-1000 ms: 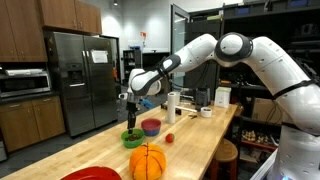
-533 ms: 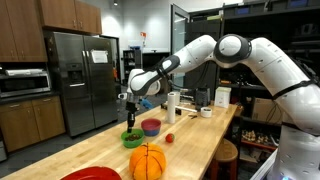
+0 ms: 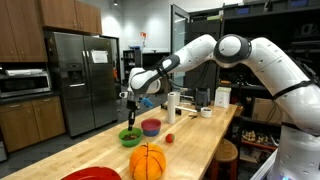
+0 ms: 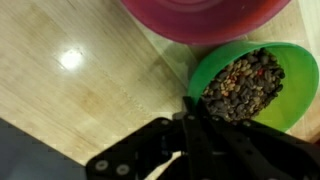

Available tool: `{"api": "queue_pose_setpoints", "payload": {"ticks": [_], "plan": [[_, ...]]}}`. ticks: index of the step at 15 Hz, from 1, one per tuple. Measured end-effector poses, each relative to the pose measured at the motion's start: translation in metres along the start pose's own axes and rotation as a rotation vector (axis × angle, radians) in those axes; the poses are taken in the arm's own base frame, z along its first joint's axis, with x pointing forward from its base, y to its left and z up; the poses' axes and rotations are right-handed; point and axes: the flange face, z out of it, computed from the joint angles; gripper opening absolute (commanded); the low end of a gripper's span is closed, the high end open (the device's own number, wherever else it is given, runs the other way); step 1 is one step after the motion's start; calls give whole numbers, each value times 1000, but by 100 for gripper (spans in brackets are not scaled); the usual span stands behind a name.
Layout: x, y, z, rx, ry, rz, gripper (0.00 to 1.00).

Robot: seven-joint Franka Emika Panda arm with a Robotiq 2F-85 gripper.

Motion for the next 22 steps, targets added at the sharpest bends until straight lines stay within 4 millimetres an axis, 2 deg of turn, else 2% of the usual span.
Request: {"api": "queue_pose_setpoints", "payload": {"ticks": [7, 14, 22], "plan": [[-16, 26, -17, -25, 15, 170, 1], [-38, 59, -63, -61, 95, 337, 1], [-51, 70, -103, -122, 125, 425, 1]]}}
